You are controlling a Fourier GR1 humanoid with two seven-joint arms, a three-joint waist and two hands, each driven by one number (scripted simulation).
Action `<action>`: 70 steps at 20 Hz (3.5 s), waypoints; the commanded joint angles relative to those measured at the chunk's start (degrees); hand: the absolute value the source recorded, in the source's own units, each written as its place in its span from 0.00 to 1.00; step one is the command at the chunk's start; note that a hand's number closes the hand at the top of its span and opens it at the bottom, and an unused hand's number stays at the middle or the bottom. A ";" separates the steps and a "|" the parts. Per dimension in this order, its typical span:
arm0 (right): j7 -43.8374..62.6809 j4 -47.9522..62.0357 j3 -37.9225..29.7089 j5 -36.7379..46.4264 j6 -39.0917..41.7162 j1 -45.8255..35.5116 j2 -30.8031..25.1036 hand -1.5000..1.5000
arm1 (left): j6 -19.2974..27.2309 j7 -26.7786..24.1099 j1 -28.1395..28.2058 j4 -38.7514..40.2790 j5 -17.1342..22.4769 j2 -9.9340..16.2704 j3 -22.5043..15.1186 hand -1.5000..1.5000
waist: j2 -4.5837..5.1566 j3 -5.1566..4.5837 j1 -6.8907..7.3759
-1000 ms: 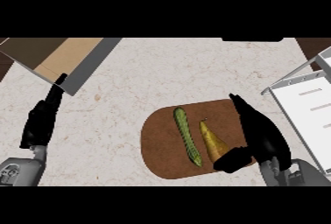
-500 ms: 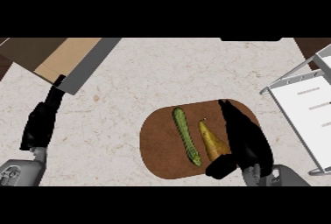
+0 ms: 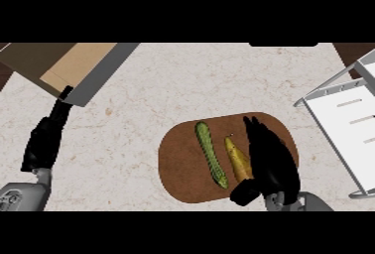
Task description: Pick the pear from the cutting board and place it in the tiered basket
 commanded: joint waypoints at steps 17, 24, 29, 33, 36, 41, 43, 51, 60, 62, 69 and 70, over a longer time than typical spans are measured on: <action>4.09 10.55 -5.77 7.84 6.28 1.44 13.33 0.00 | -0.53 -1.29 -0.55 1.61 -3.81 -3.43 0.61 0.50 | 0.14 0.03 0.14; -1.10 12.63 -6.29 10.54 4.29 6.23 15.73 0.00 | -2.37 -3.27 0.31 2.49 -3.08 -3.01 4.23 0.50 | 0.09 0.04 0.01; -6.45 20.25 -12.58 9.23 5.11 4.01 16.64 0.00 | -3.07 2.79 0.15 -4.03 -4.04 -3.83 3.55 0.50 | 0.07 0.07 0.15; -11.18 22.11 -8.49 7.03 12.43 3.03 15.39 1.00 | -2.49 -1.39 0.30 0.05 -4.59 -4.51 3.99 0.50 | 0.16 0.04 0.16; -9.77 25.65 -6.98 12.34 11.03 -1.01 17.40 1.00 | -5.01 0.61 0.23 -1.63 -3.27 -2.66 5.53 0.50 | 0.10 0.05 0.35; -14.50 21.20 -13.82 9.67 7.62 3.29 16.31 1.00 | -4.65 2.75 -0.20 -2.49 -4.31 -5.47 4.71 0.50 | 0.05 0.07 0.03; -10.15 18.71 -11.55 10.60 8.45 2.01 19.35 1.00 | -4.90 -0.11 0.43 -1.23 -5.68 -5.04 5.99 0.50 | 0.06 0.06 0.05; 2.25 26.39 -34.76 15.78 -5.75 -9.93 16.99 1.00 | -5.45 0.26 -2.05 -0.65 -5.00 -4.62 5.69 0.50 | 1.73 -0.01 1.27; 8.17 32.97 -46.90 36.74 -20.57 -25.15 8.30 1.00 | -5.80 0.09 -3.21 -0.49 -6.02 -5.63 3.59 0.50 | 1.96 -0.23 4.38; 9.16 35.26 -47.76 42.33 -20.62 -29.27 6.32 1.00 | -5.94 -0.10 -3.87 -0.14 -6.29 -6.17 2.83 0.50 | 2.12 -0.29 4.99; 13.83 45.08 -51.50 58.26 -16.40 -42.38 2.85 1.00 | -5.14 1.28 -5.46 0.30 -7.07 -6.84 2.53 0.50 | 1.49 -0.15 4.94; 14.81 46.90 -50.84 61.50 -17.10 -42.24 3.66 1.00 | -5.65 2.79 -6.64 0.47 -6.45 -6.61 2.98 0.50 | 1.52 -0.11 4.64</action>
